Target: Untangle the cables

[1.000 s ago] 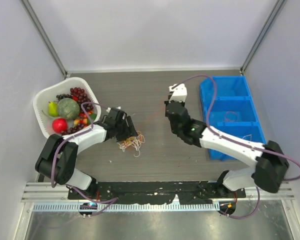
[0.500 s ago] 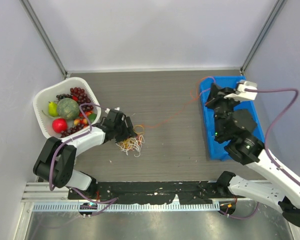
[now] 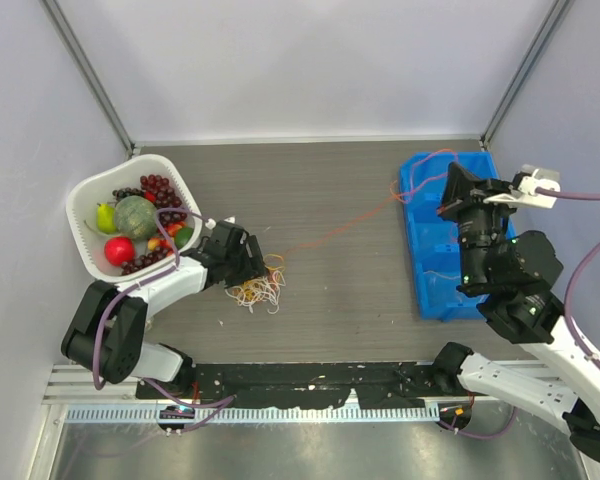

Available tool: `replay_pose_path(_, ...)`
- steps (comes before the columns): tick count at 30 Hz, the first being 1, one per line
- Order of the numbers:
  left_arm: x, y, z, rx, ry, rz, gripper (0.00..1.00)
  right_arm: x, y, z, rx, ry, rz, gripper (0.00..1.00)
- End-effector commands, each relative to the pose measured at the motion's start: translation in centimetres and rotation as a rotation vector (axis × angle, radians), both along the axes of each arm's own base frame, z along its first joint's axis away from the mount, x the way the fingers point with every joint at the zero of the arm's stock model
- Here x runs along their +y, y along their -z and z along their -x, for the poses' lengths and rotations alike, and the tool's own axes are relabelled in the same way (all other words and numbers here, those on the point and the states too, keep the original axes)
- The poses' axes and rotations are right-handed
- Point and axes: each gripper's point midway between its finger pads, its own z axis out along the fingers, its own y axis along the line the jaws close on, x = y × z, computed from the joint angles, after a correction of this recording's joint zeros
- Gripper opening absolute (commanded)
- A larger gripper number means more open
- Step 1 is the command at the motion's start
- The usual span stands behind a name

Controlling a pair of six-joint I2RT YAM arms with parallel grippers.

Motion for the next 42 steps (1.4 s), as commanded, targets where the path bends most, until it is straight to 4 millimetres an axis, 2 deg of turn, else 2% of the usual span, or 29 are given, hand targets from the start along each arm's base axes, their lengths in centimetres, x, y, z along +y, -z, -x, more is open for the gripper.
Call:
replay_pose_path(1, 3.2, 2.1, 2.0, 0.080, -0.029, -0.125, 0.75, -4.5, -4.4, 2.9, -0.099, 0.077, -0.062, 0.01)
replay_pose_path(10, 3.3, 2.2, 1.9, 0.080, -0.023, -0.131, 0.76, -7.7, -6.3, 5.5, -0.158, 0.107, -0.091, 0.01)
replay_pose_path(15, 3.4, 2.1, 1.8, 0.080, -0.024, -0.137, 0.77, -5.8, -5.6, 4.5, -0.139, 0.056, -0.068, 0.01)
replay_pose_path(18, 3.2, 1.7, 1.8, 0.066, -0.020, -0.120, 0.77, -3.2, -4.2, 3.0, -0.112, -0.003, -0.055, 0.01)
replay_pose_path(22, 2.5, -0.4, 1.6, 0.006, 0.007, -0.070, 0.80, 0.2, -1.8, 1.1, -0.037, -0.070, 0.013, 0.01)
replay_pose_path(24, 2.3, -1.9, 1.3, -0.039, 0.015, -0.049, 0.83, 0.9, -1.4, 0.6, -0.018, -0.079, 0.037, 0.01)
replay_pose_path(30, 1.8, -7.5, 0.5, -0.197, 0.029, 0.014, 0.89, -0.2, -3.9, 1.2, -0.079, -0.054, 0.025, 0.01)
replay_pose_path(33, 0.9, -9.8, 0.5, -0.251, 0.064, 0.075, 0.91, 0.6, -4.2, 0.1, -0.072, -0.031, 0.035, 0.01)
replay_pose_path(34, 0.7, -10.3, 0.5, -0.263, 0.071, 0.086, 0.92, 0.8, -4.5, -0.3, -0.065, -0.019, 0.035, 0.01)
replay_pose_path(35, 0.6, -10.9, 0.4, -0.278, 0.078, 0.096, 0.93, 1.5, -3.7, -1.5, -0.025, 0.009, 0.058, 0.01)
replay_pose_path(36, 0.5, -11.3, 0.5, -0.284, 0.084, 0.101, 0.94, 1.4, -4.3, -1.6, -0.023, 0.024, 0.049, 0.01)
replay_pose_path(37, 0.5, -11.5, 0.5, -0.287, 0.085, 0.103, 0.95, 2.3, -3.3, -2.8, 0.015, 0.043, 0.085, 0.00)
replay_pose_path(38, 0.4, -11.7, 0.6, -0.289, 0.090, 0.107, 0.94, 2.5, -3.7, -3.1, 0.021, 0.051, 0.085, 0.01)
replay_pose_path(39, 0.4, -11.9, 0.8, -0.292, 0.094, 0.113, 0.95, 3.3, -2.8, -4.1, 0.053, 0.064, 0.114, 0.01)
replay_pose_path(42, 0.3, -12.0, 1.3, -0.289, 0.106, 0.125, 0.95, 4.3, -2.3, -5.4, 0.076, 0.077, 0.130, 0.01)
